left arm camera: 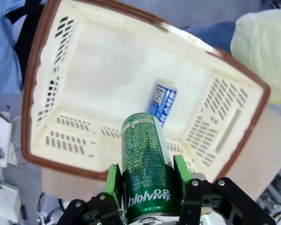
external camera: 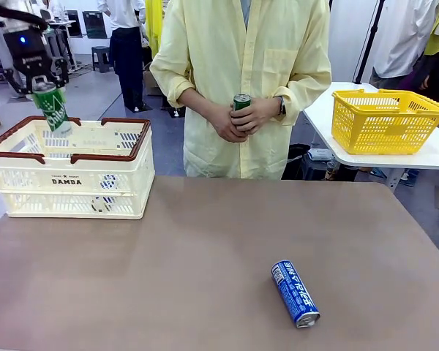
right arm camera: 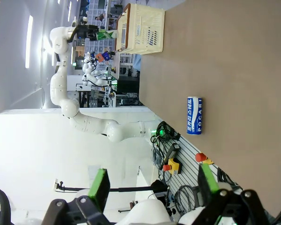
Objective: Place the drinks into the Shopping basket.
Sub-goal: Pick up one drink and place it into the Shopping basket.
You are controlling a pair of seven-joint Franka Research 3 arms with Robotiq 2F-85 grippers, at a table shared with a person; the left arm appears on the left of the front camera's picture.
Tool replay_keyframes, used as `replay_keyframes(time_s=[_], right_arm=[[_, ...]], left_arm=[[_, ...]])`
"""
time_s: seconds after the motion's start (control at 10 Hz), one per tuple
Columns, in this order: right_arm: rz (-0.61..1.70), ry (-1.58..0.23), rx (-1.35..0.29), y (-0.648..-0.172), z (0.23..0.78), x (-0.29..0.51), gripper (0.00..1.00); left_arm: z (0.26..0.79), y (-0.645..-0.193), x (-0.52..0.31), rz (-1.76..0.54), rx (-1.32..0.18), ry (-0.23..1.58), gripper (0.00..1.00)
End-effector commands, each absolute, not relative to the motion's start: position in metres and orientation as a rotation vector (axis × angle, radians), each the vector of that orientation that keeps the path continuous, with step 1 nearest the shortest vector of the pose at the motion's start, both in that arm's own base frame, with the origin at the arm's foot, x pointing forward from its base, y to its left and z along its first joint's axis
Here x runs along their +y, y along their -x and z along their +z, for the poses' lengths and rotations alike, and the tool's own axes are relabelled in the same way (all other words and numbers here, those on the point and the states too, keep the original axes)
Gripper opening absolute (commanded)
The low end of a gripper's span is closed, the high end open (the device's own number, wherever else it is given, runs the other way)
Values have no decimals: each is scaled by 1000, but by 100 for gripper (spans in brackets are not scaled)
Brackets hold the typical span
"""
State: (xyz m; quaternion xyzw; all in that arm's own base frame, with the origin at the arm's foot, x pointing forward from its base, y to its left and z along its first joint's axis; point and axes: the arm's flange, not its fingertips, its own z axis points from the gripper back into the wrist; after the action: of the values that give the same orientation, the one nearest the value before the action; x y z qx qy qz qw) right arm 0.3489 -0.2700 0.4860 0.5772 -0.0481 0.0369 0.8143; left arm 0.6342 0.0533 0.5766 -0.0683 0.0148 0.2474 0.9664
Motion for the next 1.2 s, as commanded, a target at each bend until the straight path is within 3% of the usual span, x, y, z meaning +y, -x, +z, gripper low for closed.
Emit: replay_keyframes(time_s=[0.0,0.3,0.9,1.0,1.1], right_arm=[[78,-1219,-84,-347,488,-269,100],[78,-1219,-84,-347,488,-269,100],[78,-1219,-84,-347,488,-269,100],[78,-1219,-84,-347,488,-269,100],[78,-1219,-84,-347,488,-269,100]], left_arm=[[532,-625,52,580,34,133,0],[465,-624,41,564,74,117,0],[414,-629,21,578,81,69,0],[412,-630,21,580,83,62,20],[411,-631,21,579,98,59,70]])
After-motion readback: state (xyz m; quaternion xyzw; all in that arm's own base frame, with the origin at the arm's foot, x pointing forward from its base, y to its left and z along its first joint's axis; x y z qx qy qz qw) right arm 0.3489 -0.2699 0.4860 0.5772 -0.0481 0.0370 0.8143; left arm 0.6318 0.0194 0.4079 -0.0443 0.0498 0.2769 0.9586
